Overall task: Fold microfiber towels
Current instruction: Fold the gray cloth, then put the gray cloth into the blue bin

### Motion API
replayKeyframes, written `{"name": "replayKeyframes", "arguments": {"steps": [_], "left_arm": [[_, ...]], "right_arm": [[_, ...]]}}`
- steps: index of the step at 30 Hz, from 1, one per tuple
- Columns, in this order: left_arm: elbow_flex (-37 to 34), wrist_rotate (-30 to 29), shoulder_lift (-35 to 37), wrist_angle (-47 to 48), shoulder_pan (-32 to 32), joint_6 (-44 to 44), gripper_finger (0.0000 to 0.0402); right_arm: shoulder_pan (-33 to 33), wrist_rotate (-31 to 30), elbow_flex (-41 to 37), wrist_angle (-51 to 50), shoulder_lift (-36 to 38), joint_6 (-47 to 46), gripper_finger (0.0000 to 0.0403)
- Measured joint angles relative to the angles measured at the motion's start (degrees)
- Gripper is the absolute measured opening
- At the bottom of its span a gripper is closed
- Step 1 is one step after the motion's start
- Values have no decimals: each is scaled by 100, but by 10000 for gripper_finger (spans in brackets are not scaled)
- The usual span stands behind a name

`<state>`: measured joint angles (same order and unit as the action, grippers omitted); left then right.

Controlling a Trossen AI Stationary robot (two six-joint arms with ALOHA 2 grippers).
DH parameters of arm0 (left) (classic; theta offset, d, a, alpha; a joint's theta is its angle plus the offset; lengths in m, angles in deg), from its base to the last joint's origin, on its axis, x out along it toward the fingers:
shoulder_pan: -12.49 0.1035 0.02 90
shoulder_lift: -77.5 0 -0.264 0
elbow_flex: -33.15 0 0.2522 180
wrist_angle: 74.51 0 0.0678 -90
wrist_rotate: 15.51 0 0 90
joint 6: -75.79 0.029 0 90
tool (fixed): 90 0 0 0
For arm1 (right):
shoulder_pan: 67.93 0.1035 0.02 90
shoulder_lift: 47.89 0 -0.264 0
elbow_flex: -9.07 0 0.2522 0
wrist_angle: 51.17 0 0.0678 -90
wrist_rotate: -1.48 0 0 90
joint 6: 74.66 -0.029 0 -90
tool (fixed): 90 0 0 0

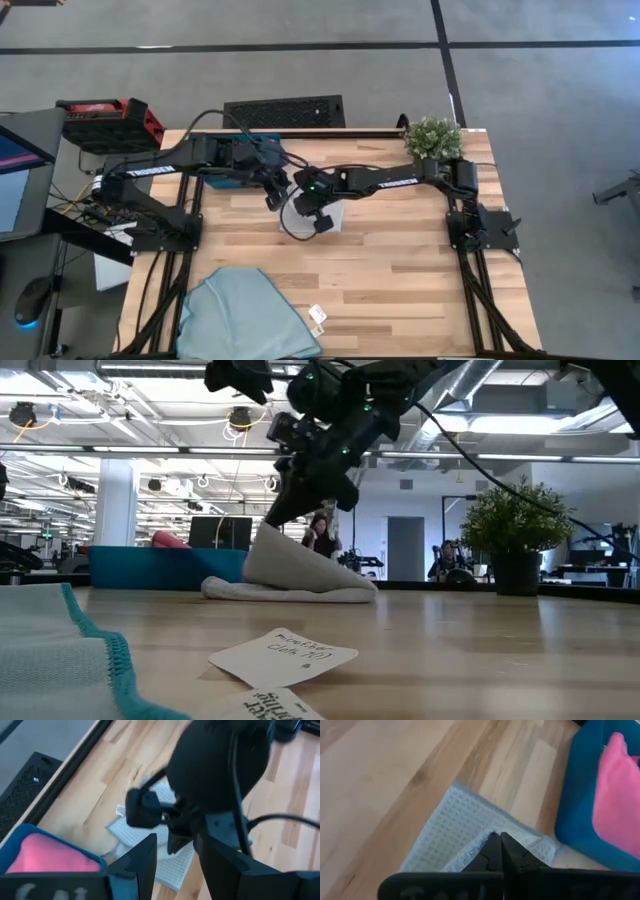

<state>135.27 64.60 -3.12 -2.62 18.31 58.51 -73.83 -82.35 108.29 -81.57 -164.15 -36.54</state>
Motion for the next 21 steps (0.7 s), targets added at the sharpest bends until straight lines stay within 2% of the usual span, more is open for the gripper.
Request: {"name": "replayKeyframes", "arguments": {"steps": [7, 21], "left_arm": [[0, -2, 94, 26, -2, -3, 132], [-2, -2, 94, 181, -2, 5, 132]], "right_arm": [[56, -24, 228, -134, -235, -5, 17], [137, -60, 230, -244, -235, -364, 122]]}}
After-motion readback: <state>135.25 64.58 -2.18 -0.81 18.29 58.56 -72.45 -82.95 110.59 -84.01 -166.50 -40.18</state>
